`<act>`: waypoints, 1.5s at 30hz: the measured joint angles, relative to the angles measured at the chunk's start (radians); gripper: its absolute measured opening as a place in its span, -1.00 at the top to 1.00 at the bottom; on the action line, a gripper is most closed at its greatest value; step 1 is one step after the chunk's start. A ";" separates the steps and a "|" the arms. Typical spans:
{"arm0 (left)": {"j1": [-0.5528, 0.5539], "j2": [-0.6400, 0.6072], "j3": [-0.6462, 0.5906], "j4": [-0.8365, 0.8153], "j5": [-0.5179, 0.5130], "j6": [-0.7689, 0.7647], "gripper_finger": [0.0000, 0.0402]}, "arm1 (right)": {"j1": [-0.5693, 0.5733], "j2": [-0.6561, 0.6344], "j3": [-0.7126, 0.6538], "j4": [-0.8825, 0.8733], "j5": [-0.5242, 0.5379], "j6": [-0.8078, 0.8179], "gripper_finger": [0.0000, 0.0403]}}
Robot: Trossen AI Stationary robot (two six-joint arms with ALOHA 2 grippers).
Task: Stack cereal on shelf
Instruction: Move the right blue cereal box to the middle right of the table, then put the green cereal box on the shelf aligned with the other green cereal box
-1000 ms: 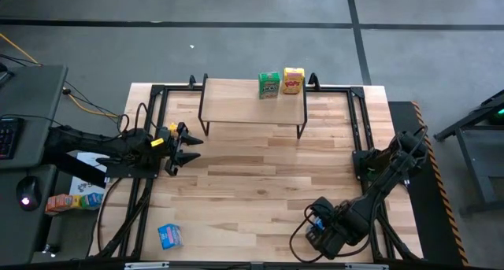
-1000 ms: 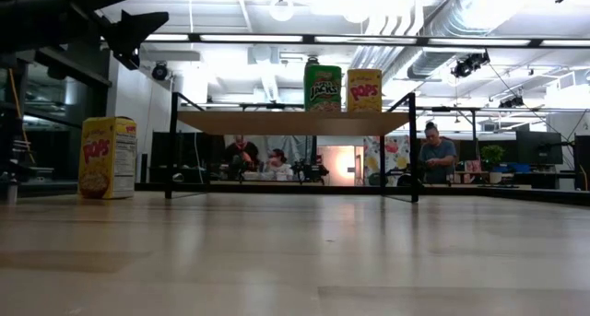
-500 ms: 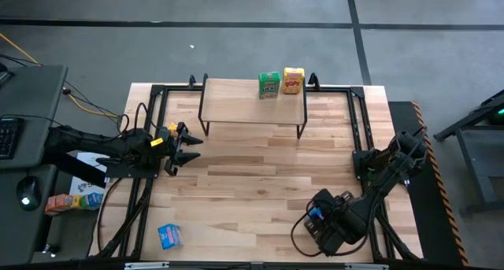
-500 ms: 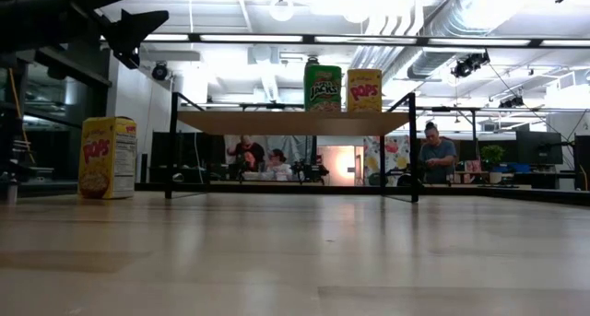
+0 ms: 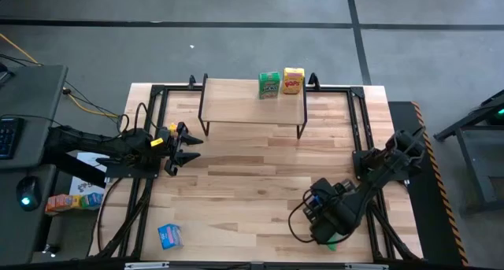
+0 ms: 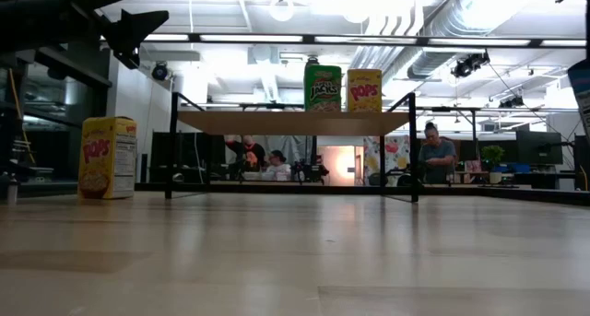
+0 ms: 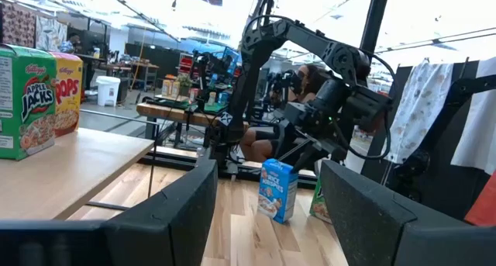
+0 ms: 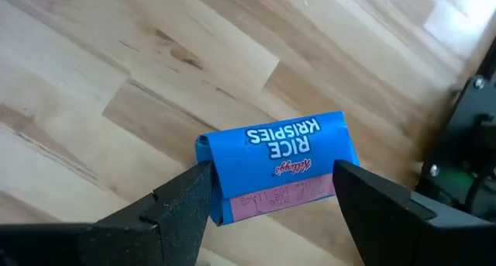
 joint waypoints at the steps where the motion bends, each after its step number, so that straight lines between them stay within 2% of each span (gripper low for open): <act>1: 0.000 0.000 0.000 0.000 0.000 0.000 -0.11 | -0.005 0.000 0.000 0.003 0.001 -0.019 -0.29; 18: 0.000 0.000 0.000 0.000 0.000 0.000 -0.11 | 0.040 -0.001 0.011 0.013 -0.074 -0.012 -0.29; 23: 0.000 0.000 0.000 0.000 0.000 0.000 -0.11 | 0.051 -0.001 0.093 -0.001 -0.056 -0.048 -0.29; 26: 0.000 0.000 0.000 0.000 0.000 0.000 -0.11 | 0.061 -0.002 0.158 -0.032 -0.010 -0.036 -0.29; 28: 0.000 0.000 0.000 0.000 0.000 0.000 -0.11 | 0.064 -0.002 0.192 -0.042 -0.018 -0.014 -0.29; 34: 0.000 0.000 0.000 -0.017 0.000 -0.008 -0.11 | 0.073 -0.003 0.248 0.050 -0.315 -0.010 -0.29; 37: 0.000 0.000 0.000 -0.020 0.000 -0.008 -0.11 | 0.091 -0.003 0.271 0.153 -0.361 -0.029 -0.29; 39: 0.000 0.000 0.000 -0.021 0.000 -0.014 -0.11 | 0.103 -0.002 0.288 0.205 -0.361 0.026 -0.29; 45: 0.000 0.000 0.000 -0.033 0.000 -0.052 -0.11 | 0.157 -0.003 0.298 0.171 -0.346 0.409 -0.29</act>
